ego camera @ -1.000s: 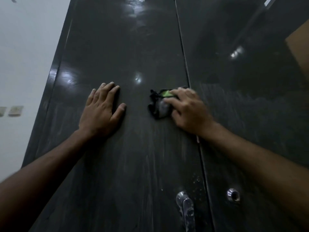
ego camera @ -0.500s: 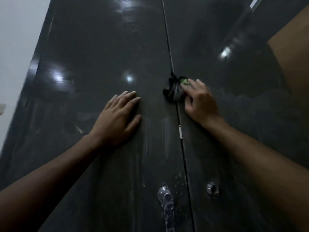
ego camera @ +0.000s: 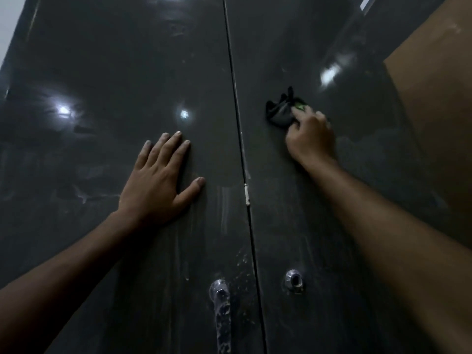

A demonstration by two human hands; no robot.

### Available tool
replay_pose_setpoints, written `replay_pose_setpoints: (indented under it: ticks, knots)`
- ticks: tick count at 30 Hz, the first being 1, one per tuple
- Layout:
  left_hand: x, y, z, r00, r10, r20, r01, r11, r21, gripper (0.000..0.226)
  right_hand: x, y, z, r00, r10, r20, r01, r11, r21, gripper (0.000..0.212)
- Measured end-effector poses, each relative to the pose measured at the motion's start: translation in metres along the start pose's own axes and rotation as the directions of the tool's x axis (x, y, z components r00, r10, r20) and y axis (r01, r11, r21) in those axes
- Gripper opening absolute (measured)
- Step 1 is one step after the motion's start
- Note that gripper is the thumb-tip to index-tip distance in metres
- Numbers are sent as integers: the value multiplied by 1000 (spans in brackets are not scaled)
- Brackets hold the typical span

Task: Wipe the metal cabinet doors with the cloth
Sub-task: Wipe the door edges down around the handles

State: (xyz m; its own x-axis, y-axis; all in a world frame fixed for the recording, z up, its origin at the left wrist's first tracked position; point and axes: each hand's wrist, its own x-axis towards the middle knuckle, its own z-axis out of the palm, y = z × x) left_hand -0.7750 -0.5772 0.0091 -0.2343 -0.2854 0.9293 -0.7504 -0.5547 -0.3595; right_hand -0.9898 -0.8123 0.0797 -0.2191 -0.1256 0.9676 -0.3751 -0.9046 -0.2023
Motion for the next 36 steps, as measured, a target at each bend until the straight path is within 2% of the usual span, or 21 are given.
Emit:
replay_pose_setpoints:
  ticks: [1,2,4,6,7,8,10,12,13,15,17,19,20,22,24,26,29,31,33,34,36]
  knots:
    - [0,-1,0,1000,16,0,-16,1000,-4,88,-1,-14,3,1000,-22,16,22,1000,13,48]
    - [-1,-1,-1,999,38,0,-38,999,-5,87,-12,-25,6,994,-110,28,109,993,45,47]
    - [-2,-1,-2,996,91,9,-91,996,-9,83,-53,-21,9,932,-356,69,347,931,115,47]
    - [-2,0,-2,987,157,29,-156,988,-16,79,-84,12,-2,871,-478,115,465,876,128,47]
    - [0,2,-2,980,193,42,-193,981,-17,78,-85,33,-10,878,-466,109,456,884,100,48]
    - [2,4,-1,973,224,57,-223,975,-20,77,-76,52,-17,916,-389,96,384,921,67,50]
    - [11,14,-1,964,251,93,-247,968,-50,77,-39,74,-24,992,-122,34,123,992,-7,54]
    - [20,30,3,966,234,112,-224,970,-96,79,-6,60,-22,998,67,0,-67,997,-36,54]
    - [25,39,5,969,221,108,-208,971,-116,80,-3,44,-18,998,60,12,-59,998,-29,52]
    - [31,54,11,975,202,91,-189,973,-130,82,-25,23,-8,991,-128,50,126,992,31,48]
    - [33,64,17,980,184,79,-175,979,-109,83,-67,39,-8,922,-364,133,354,931,93,47]
    - [32,67,21,981,177,78,-172,983,-68,86,-84,81,-22,888,-432,159,425,902,79,48]
    - [33,67,22,981,178,81,-175,984,-44,87,-77,103,-28,919,-371,134,367,929,56,50]
    - [33,66,24,979,180,91,-180,984,-7,89,-42,135,-36,993,-106,48,107,994,-12,54]
    - [32,69,25,980,174,99,-177,984,21,90,-3,134,-35,995,102,5,-101,993,-58,57]
    - [32,72,26,980,171,105,-175,984,29,90,4,107,-26,998,65,20,-65,998,-17,55]
    - [32,73,27,983,152,102,-154,988,8,92,-46,99,-20,956,-274,106,266,960,86,49]
    - [33,76,28,984,144,105,-144,990,-14,94,-72,131,-32,911,-384,148,375,923,86,49]
    - [33,77,30,985,142,96,-141,990,-12,95,-60,167,-45,963,-247,111,243,969,45,51]
    - [33,78,30,986,143,88,-143,990,0,95,-42,181,-48,992,-112,62,111,994,16,52]
    - [35,77,29,987,147,70,-149,988,27,96,7,190,-46,989,142,-27,-143,989,-25,51]
